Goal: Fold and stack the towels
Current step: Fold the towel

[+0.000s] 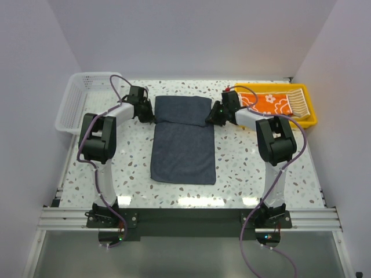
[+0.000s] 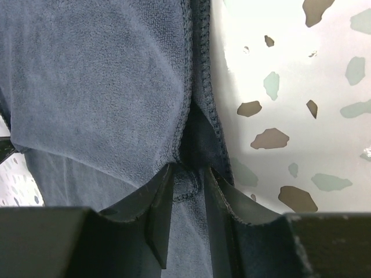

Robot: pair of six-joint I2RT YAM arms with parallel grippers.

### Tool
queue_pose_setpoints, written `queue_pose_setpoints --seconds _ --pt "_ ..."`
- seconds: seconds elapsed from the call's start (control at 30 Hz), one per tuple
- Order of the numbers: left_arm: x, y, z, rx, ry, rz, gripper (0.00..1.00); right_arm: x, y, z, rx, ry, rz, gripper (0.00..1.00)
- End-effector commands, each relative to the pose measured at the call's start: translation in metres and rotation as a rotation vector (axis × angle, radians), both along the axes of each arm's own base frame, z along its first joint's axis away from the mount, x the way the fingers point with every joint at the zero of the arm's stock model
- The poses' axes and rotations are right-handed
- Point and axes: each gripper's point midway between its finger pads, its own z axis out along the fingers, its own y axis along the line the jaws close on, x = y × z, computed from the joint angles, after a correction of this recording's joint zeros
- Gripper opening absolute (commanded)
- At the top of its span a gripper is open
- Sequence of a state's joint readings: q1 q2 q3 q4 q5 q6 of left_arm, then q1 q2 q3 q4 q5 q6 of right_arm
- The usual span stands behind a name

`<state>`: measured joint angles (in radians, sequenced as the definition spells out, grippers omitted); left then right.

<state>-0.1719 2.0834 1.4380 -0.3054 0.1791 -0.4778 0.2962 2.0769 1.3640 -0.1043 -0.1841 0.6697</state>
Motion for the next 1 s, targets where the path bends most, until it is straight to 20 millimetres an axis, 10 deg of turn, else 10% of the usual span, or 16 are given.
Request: queue_pose_setpoints --seconds 0.0,0.53,0.97 --pt "0.007 -0.004 0.027 -0.006 -0.06 -0.024 0.0 0.009 0.013 0.007 0.03 -0.036 0.042 0.33" --pt "0.008 -0.004 0.025 -0.001 -0.057 -0.027 0.0 0.018 0.03 0.028 0.097 -0.13 0.129 0.27" --pt "0.009 -0.002 0.027 0.004 -0.063 -0.025 0.0 0.016 0.027 0.018 0.067 -0.12 0.141 0.0"
